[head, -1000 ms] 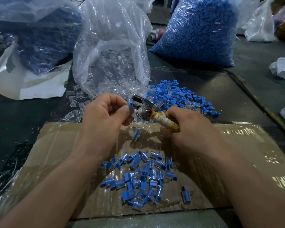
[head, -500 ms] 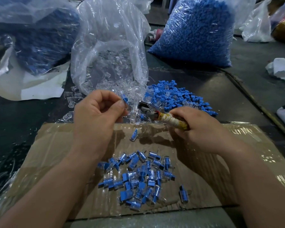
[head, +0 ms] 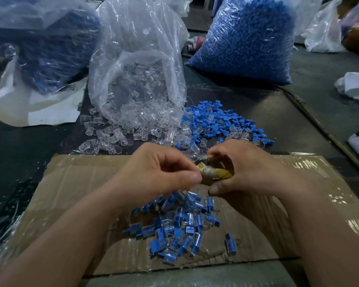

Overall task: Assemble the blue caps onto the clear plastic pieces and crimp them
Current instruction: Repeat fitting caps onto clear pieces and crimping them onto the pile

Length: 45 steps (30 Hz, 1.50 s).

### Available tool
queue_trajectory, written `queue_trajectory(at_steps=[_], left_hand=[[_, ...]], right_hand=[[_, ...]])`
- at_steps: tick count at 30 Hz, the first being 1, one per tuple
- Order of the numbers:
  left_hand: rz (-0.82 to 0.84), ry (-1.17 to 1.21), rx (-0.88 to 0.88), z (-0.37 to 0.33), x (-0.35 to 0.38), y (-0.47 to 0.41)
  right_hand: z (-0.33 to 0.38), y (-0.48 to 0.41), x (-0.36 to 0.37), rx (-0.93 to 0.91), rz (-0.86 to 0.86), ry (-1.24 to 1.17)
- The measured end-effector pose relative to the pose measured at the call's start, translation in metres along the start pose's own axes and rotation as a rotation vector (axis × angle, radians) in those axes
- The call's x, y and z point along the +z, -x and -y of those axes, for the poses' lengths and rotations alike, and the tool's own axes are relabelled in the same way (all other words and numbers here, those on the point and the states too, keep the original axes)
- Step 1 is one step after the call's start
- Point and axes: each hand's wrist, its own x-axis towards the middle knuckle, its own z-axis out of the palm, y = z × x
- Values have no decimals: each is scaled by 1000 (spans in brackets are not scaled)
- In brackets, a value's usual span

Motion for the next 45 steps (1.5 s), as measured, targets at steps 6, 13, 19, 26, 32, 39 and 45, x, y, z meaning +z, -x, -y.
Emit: queue_trajectory(at_steps=[6, 13, 19, 26, 32, 39, 45], left_hand=[[-667, -366, 25, 20, -14, -12], [-500, -818, -17, 32, -19, -19], [-377, -982, -69, 37, -18, -21], [-431, -959, -28, 34, -18, -19], [-557, -891, 67, 29, -16, -16], [-601, -804, 42, 25, -13, -14], [-567, -785, 27, 22, -11, -15]], right_hand=[[0, 4, -3, 16, 36, -29], [1, 3, -3, 16, 46, 0], [1, 2, -2, 6, 43, 16], [1, 2, -1, 13, 48, 14], [1, 2, -1, 18, 50, 12], [2, 3, -2, 27, 43, 0], [4, 3, -3, 19, 41, -7]])
